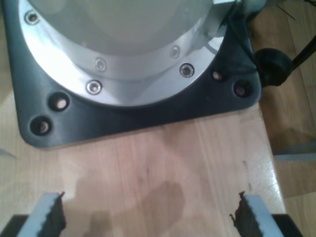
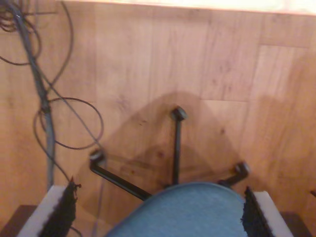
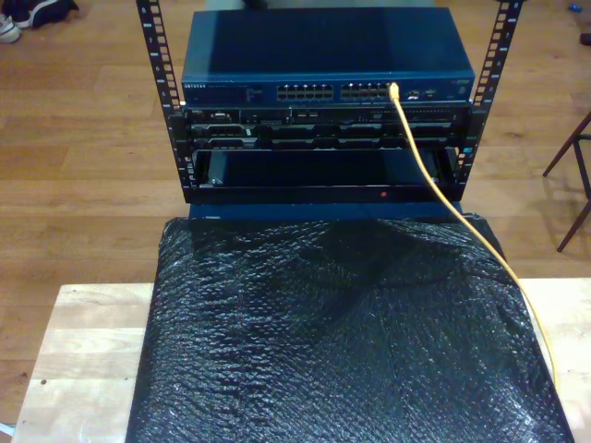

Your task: Grab the cable and plug it in

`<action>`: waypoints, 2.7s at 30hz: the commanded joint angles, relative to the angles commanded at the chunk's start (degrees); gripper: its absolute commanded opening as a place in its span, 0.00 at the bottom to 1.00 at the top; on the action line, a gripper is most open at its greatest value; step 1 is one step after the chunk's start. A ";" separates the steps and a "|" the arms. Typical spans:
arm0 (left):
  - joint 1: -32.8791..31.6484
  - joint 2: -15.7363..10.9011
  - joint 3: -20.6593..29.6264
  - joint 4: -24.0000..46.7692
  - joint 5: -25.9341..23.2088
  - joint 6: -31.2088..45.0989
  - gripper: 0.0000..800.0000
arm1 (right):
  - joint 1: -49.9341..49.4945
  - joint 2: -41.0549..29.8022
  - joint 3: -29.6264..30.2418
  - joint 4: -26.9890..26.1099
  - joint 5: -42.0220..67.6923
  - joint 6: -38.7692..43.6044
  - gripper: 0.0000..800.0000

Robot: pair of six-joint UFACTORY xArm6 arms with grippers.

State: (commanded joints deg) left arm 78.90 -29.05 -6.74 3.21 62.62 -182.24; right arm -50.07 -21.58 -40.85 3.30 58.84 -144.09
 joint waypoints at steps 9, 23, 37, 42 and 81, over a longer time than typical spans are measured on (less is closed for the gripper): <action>0.00 0.00 0.00 0.00 0.00 0.00 1.00 | -11.25 -5.71 6.33 -0.09 8.26 -11.78 1.00; 0.00 0.00 0.00 0.00 0.00 0.00 1.00 | -26.02 -16.53 17.93 -0.44 10.73 -27.52 1.00; 0.00 0.00 0.00 0.00 0.00 0.00 1.00 | -33.76 -18.90 29.45 -0.44 7.74 -32.70 1.00; 0.00 0.00 0.00 0.00 0.00 0.00 1.00 | -33.76 -20.92 32.62 -0.35 5.19 -32.70 1.00; 0.00 0.00 0.00 0.00 0.00 0.00 1.00 | -39.30 -19.25 42.29 0.26 -9.85 -36.66 1.00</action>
State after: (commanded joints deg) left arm 78.90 -29.05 -6.74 3.21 62.62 -182.24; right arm -89.36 -40.84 1.44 3.56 48.99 -180.75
